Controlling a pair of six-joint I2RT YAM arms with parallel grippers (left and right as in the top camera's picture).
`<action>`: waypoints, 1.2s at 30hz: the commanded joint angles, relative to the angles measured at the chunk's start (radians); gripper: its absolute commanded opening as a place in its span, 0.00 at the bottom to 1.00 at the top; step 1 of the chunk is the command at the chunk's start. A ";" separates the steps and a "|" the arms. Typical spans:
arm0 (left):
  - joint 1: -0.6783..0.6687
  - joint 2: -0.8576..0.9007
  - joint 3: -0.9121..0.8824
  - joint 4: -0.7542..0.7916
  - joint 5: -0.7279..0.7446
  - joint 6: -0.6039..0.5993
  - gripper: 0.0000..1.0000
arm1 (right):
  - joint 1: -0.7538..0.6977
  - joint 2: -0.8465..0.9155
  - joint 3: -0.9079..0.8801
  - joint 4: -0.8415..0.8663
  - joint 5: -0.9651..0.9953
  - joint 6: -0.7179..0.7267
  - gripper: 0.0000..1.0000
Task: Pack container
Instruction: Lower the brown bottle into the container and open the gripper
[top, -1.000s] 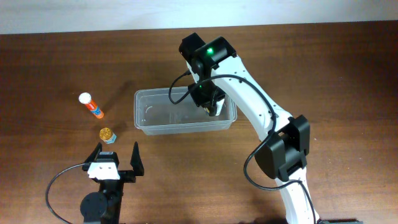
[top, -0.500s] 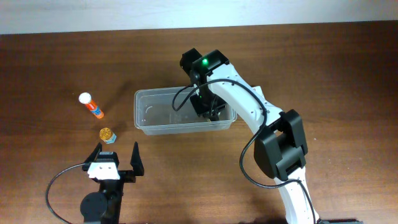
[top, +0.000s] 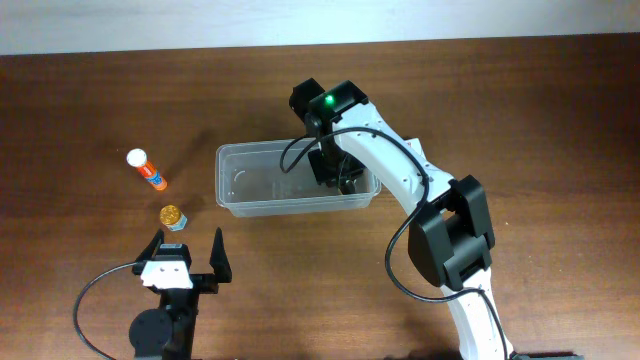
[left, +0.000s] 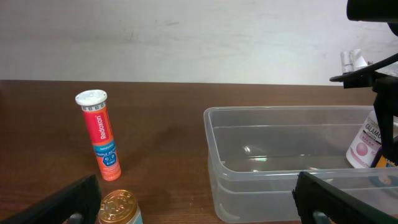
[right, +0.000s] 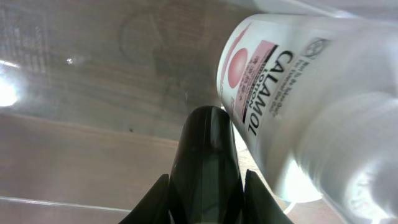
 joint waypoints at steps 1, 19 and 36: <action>0.005 -0.008 -0.007 0.000 -0.003 0.013 0.99 | 0.005 0.003 -0.002 0.008 0.054 0.041 0.24; 0.005 -0.008 -0.007 0.000 -0.003 0.013 0.99 | 0.005 0.003 -0.002 0.023 0.060 0.062 0.36; 0.005 -0.008 -0.007 0.000 -0.003 0.013 0.99 | 0.005 -0.018 0.027 -0.006 0.055 0.061 0.39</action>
